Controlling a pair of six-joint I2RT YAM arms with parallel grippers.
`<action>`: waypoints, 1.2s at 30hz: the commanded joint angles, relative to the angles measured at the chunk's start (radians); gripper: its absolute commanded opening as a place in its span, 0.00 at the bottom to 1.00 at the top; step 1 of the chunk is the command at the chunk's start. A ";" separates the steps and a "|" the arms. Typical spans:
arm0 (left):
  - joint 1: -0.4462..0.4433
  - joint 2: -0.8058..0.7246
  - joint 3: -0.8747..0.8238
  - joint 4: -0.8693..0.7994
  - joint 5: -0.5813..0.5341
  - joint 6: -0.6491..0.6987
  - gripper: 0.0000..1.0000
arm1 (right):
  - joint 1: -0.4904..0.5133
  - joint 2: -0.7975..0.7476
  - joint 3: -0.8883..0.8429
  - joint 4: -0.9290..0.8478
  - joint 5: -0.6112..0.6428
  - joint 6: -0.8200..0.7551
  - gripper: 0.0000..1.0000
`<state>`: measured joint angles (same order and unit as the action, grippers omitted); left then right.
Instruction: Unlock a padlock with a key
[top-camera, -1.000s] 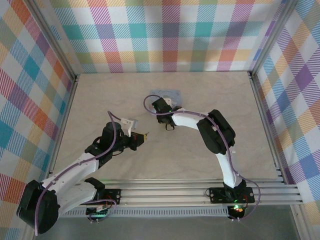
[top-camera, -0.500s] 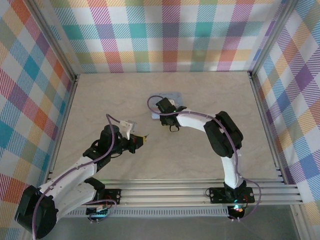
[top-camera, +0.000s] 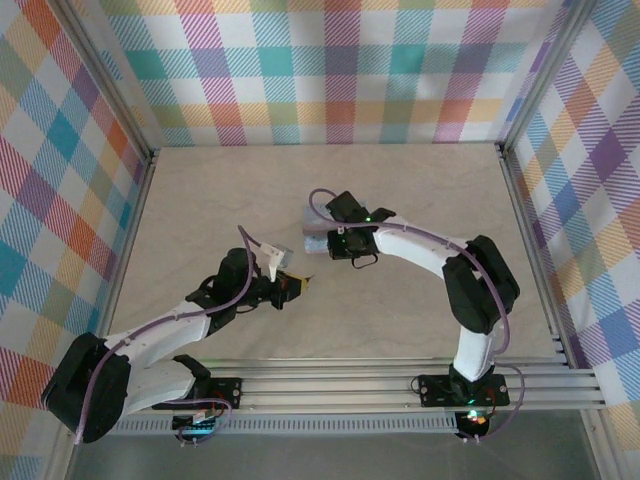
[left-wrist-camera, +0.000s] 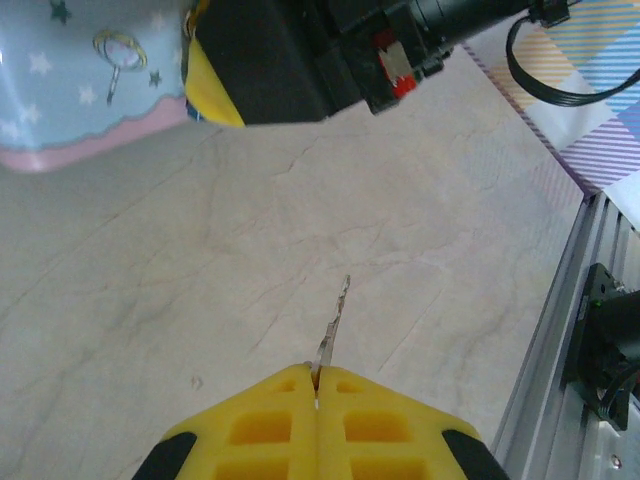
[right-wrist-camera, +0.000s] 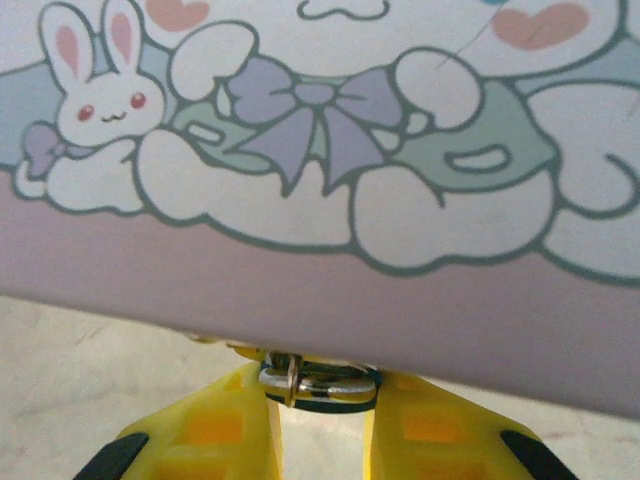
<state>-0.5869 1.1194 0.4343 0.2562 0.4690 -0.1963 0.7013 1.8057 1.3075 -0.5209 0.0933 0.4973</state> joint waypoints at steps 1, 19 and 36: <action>-0.011 0.026 -0.002 0.125 -0.021 0.038 0.00 | -0.026 -0.078 -0.014 -0.028 -0.107 0.036 0.01; -0.016 0.278 -0.011 0.562 -0.052 -0.097 0.00 | -0.140 -0.155 -0.049 -0.044 -0.363 0.182 0.00; -0.029 0.523 0.036 0.852 0.002 -0.190 0.00 | -0.167 -0.155 -0.005 -0.072 -0.457 0.227 0.00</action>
<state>-0.5983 1.6173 0.4450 1.0061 0.4454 -0.3641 0.5423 1.6829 1.2648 -0.6193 -0.3141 0.7006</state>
